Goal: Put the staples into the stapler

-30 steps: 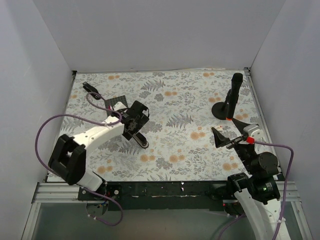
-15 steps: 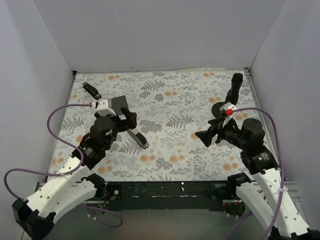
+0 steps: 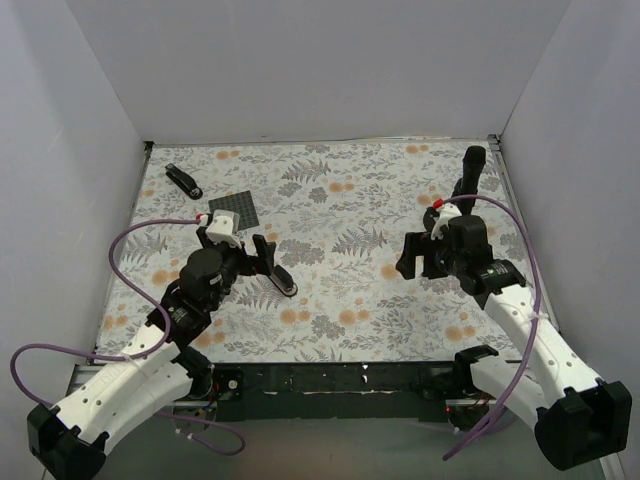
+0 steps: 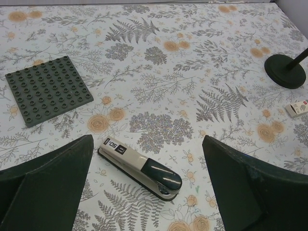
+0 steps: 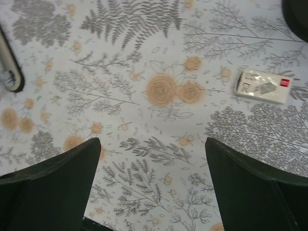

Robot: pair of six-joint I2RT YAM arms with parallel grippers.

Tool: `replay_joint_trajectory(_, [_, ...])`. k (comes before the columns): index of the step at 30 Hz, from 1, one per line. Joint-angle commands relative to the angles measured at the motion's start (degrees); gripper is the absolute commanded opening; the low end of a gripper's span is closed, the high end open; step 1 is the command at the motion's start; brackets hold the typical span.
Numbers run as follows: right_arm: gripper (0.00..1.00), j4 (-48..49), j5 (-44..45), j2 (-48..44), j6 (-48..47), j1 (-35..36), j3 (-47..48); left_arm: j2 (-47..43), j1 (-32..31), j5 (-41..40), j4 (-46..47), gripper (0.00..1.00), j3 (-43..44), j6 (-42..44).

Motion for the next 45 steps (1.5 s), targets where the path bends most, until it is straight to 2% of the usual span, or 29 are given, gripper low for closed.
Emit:
replay_joint_trajectory(1, [0.98,0.3,18.9,5.3,2.5,0.4,2.5,-1.9,0.0,-3.1,-1.0,0.98,-0.3,1.9])
replay_joint_trajectory(5, [0.98,1.2,24.2,12.9,3.7,0.4,4.5,-2.3,0.0,-7.6,-1.4,0.98,-0.6,2.8])
replay_joint_trajectory(10, [0.98,3.6,30.7,19.5,4.7,0.3,5.9,-2.5,0.0,-9.0,-2.0,0.98,-0.4,2.9])
replay_joint_trajectory(17, [0.98,7.6,32.9,25.7,4.9,-0.5,6.2,-4.0,0.0,-8.5,-2.6,0.98,0.2,1.8])
replay_joint_trajectory(25, [0.98,10.1,28.8,31.3,3.7,-3.8,7.8,-5.3,0.0,-8.0,-2.2,0.98,-0.3,1.7])
replay_joint_trajectory(34, [0.91,11.6,24.4,35.6,2.2,-6.8,8.8,-5.5,0.0,-7.5,-2.2,0.98,-0.3,1.8])
replay_joint_trajectory(40, [0.81,11.7,23.2,37.1,1.1,-7.5,8.9,-5.8,0.0,-7.4,-2.2,0.98,-0.4,1.9])
replay_joint_trajectory(45, [0.69,11.7,21.2,38.5,-0.2,-7.5,9.1,-6.0,0.0,-7.0,-2.2,0.98,-0.3,1.9])
